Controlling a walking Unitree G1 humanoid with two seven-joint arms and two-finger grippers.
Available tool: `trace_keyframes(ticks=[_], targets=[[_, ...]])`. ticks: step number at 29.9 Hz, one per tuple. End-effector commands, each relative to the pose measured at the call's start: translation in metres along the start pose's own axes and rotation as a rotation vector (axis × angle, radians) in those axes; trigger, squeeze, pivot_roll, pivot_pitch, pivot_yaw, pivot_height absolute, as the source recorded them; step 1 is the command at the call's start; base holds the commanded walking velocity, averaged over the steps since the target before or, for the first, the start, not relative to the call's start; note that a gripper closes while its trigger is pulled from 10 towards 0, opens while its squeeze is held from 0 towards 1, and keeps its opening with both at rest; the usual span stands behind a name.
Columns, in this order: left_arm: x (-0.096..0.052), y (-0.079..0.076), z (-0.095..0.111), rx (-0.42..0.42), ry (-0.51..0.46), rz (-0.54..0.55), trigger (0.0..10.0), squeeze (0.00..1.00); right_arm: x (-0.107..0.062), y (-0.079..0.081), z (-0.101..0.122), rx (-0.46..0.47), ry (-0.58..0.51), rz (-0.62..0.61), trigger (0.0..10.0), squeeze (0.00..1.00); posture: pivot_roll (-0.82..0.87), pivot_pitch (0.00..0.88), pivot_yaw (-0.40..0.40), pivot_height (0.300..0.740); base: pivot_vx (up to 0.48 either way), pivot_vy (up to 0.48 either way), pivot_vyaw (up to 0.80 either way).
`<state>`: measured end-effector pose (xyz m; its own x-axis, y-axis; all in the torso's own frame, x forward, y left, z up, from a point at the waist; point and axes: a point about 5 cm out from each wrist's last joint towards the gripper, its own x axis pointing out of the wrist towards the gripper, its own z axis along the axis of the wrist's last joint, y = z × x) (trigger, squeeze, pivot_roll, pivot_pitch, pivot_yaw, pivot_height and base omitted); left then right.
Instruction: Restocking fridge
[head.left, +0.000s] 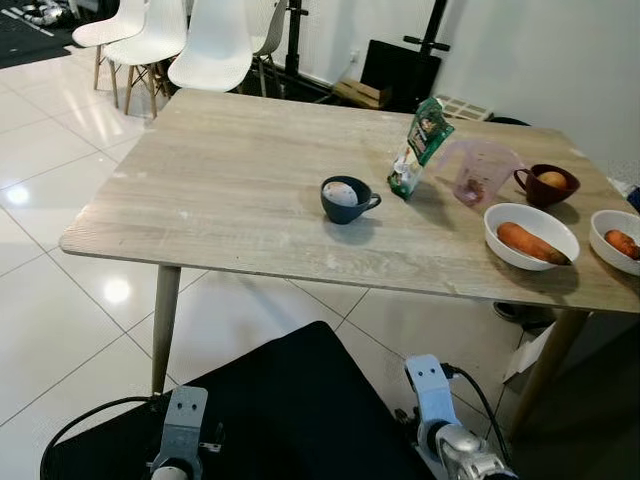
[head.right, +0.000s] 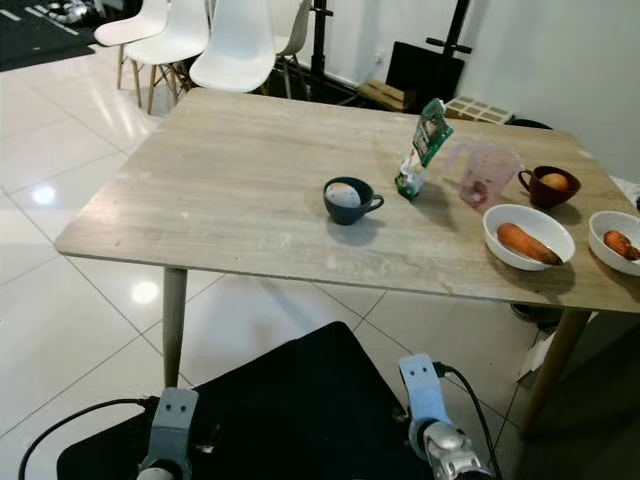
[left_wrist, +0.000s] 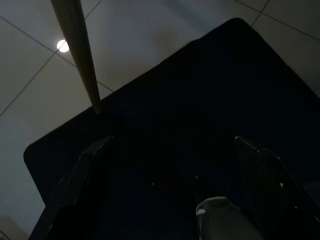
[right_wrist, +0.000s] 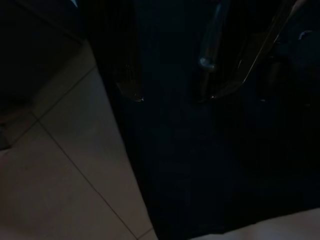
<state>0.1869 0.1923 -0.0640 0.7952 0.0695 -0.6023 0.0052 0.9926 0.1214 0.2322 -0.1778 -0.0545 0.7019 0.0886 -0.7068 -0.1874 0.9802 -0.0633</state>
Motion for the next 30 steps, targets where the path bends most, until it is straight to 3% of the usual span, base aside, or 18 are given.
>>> trace_keyframes(ticks=[1,7,8,10,11,17,24,30], targets=[[-0.001,-0.005,-0.004,-0.016,0.009,0.000,10.0,0.00,-0.001,0.002,-0.006,0.006,0.004,0.011,10.0,0.00,-0.06,0.066,-0.067,0.736,0.000,0.000,0.00],[-0.001,-0.003,-0.005,-0.050,0.010,0.025,10.0,0.00,-0.002,0.014,-0.009,0.003,0.000,0.111,10.0,0.00,-0.05,0.064,-0.074,0.736,0.000,0.000,0.00],[-0.001,0.001,-0.006,-0.071,0.013,0.053,10.0,0.00,-0.002,0.022,-0.010,-0.100,0.003,0.173,10.0,0.00,-0.05,0.065,-0.081,0.736,0.000,0.000,0.00],[-0.001,0.001,-0.007,-0.079,0.014,0.060,10.0,0.00,-0.002,0.024,-0.011,-0.133,0.005,0.190,10.0,0.00,-0.05,0.065,-0.081,0.736,0.000,0.000,0.00],[-0.002,0.003,-0.009,-0.093,0.017,0.079,10.0,0.00,-0.002,0.030,-0.010,-0.206,0.003,0.228,10.0,0.00,-0.04,0.067,-0.086,0.736,0.000,0.000,0.00],[-0.006,0.009,-0.013,-0.094,0.015,0.108,10.0,0.00,0.001,0.040,0.001,-0.260,-0.027,0.269,10.0,0.00,0.00,0.082,-0.109,0.736,0.000,0.000,0.00],[-0.009,0.012,-0.016,-0.127,-0.003,0.118,10.0,0.00,0.003,0.045,0.007,-0.256,-0.035,0.282,10.0,0.00,0.02,0.095,-0.128,0.736,0.000,0.000,0.00],[-0.009,0.006,-0.018,-0.120,0.006,0.073,10.0,0.00,0.003,0.032,-0.001,-0.118,0.020,0.192,10.0,0.00,0.00,0.094,-0.114,0.736,0.000,0.000,0.00]])
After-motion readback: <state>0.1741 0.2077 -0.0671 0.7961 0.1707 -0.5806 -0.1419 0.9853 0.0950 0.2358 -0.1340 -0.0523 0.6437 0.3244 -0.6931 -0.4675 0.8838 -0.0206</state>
